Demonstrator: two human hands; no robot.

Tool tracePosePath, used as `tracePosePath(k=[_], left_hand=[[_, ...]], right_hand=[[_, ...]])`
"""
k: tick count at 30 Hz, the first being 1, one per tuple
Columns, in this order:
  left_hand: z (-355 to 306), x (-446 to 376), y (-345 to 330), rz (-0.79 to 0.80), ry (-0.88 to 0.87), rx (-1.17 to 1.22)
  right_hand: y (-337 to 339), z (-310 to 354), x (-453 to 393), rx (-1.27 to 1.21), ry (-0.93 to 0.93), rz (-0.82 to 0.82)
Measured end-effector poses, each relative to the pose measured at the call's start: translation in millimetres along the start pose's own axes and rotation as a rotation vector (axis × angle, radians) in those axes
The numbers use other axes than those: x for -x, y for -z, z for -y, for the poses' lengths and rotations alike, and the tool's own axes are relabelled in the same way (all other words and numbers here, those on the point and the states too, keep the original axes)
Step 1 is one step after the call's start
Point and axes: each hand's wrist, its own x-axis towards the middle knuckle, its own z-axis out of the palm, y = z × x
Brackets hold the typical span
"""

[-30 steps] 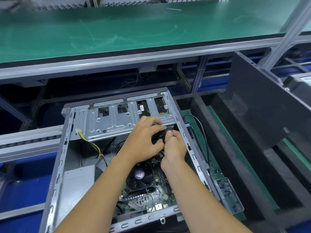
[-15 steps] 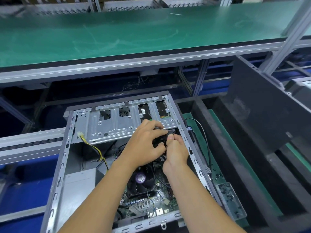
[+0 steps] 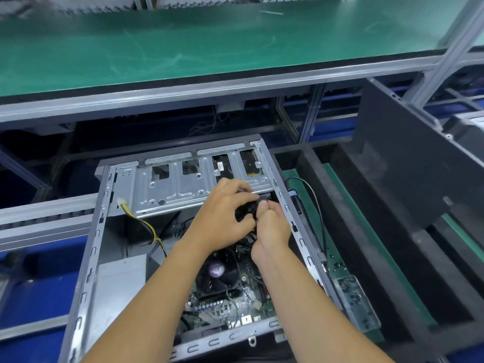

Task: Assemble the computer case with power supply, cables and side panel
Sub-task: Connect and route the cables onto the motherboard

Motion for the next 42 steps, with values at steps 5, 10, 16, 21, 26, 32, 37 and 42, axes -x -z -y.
tracePosePath(k=[5, 10, 16, 21, 26, 32, 37, 42], left_hand=[[0, 1, -2, -0.002, -0.027, -0.013], [1, -4, -3, -0.036, 0.049, 0.075], [-2, -9, 1, 0.036, 0.095, 0.161], [-7, -15, 6, 0.058, 0.099, 0.228], [-16, -25, 2, 0.016, 0.120, 0.075], [-13, -31, -1, 0.005, 0.188, 0.024], [-17, -26, -3, -0.027, 0.181, 0.109], [-8, -23, -1, -0.059, 0.168, 0.122]], right_hand=[[2, -1, 0, 0.021, -0.001, 0.000], [4, -1, 2, 0.112, 0.021, 0.029], [9, -2, 9, 0.145, 0.034, 0.045], [11, -1, 13, 0.178, 0.046, 0.067], [17, -6, 22, 0.401, 0.276, 0.092], [19, -3, 18, 0.507, 0.446, 0.034], [17, -8, 15, 0.474, 0.336, 0.040], [8, -3, 12, 0.442, 0.307, -0.011]])
